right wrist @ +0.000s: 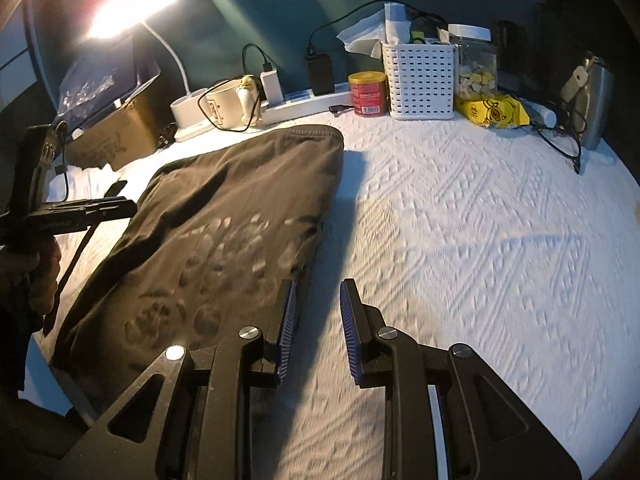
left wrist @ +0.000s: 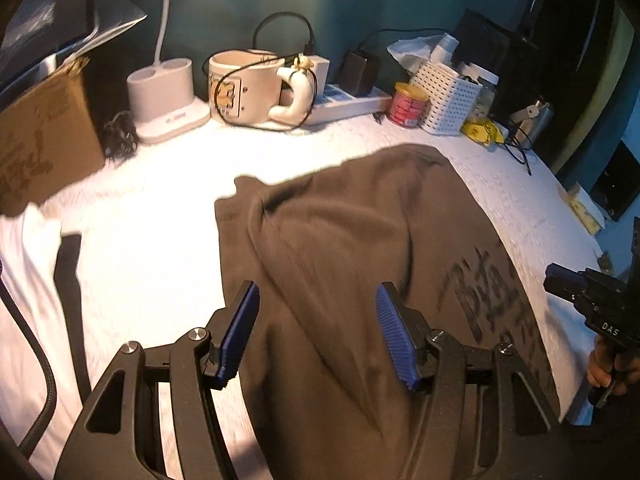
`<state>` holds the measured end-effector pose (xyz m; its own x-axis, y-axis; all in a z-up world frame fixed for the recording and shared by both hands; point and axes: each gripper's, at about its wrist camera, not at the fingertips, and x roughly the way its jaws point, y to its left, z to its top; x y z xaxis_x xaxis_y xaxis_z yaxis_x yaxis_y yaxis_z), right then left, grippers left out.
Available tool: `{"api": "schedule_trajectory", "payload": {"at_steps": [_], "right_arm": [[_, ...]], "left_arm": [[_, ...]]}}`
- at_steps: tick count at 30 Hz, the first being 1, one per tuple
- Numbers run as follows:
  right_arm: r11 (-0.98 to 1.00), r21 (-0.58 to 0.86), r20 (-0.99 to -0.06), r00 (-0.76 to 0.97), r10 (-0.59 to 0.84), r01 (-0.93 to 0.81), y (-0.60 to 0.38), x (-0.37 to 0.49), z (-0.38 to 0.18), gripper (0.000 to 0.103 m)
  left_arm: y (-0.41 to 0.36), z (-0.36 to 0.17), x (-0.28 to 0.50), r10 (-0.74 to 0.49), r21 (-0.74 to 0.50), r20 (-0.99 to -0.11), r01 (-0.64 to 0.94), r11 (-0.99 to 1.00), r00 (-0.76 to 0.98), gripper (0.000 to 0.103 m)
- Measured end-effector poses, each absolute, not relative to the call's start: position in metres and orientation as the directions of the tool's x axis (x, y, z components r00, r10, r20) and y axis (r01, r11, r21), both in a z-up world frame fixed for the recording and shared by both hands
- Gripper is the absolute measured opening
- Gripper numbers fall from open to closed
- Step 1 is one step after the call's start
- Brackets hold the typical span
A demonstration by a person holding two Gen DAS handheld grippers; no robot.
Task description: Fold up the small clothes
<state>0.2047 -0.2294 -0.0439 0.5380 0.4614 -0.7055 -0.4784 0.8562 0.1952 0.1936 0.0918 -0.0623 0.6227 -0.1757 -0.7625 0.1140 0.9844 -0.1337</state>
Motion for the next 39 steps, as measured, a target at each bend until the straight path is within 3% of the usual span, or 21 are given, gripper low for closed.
{"api": "schedule_trajectory", "payload": {"at_steps": [7, 8, 10, 13, 39], "right_arm": [[0.855, 0.195, -0.709, 0.534, 0.461, -0.48, -0.221, 0.224, -0.046, 0.025], [0.857, 0.193, -0.712, 0.533, 0.458, -0.478, -0.22, 0.227, -0.047, 0.025], [0.86, 0.193, -0.717, 0.531, 0.453, -0.473, -0.22, 0.23, -0.049, 0.025], [0.863, 0.196, -0.725, 0.524, 0.447, -0.465, -0.219, 0.236, -0.052, 0.025], [0.851, 0.207, -0.736, 0.496, 0.461, -0.483, -0.202, 0.254, -0.055, 0.025]], "left_arm": [[0.088, -0.072, 0.228, -0.165, -0.098, -0.774, 0.141, 0.985, 0.612, 0.057], [0.087, -0.074, 0.231, -0.16, -0.086, -0.773, 0.149, 0.985, 0.614, 0.05], [0.088, -0.078, 0.236, -0.15, -0.072, -0.775, 0.151, 0.986, 0.613, 0.02], [0.092, -0.077, 0.24, -0.159, -0.072, -0.765, 0.163, 0.984, 0.625, 0.005], [0.103, -0.078, 0.24, -0.124, -0.044, -0.773, 0.142, 0.989, 0.622, 0.009]]}}
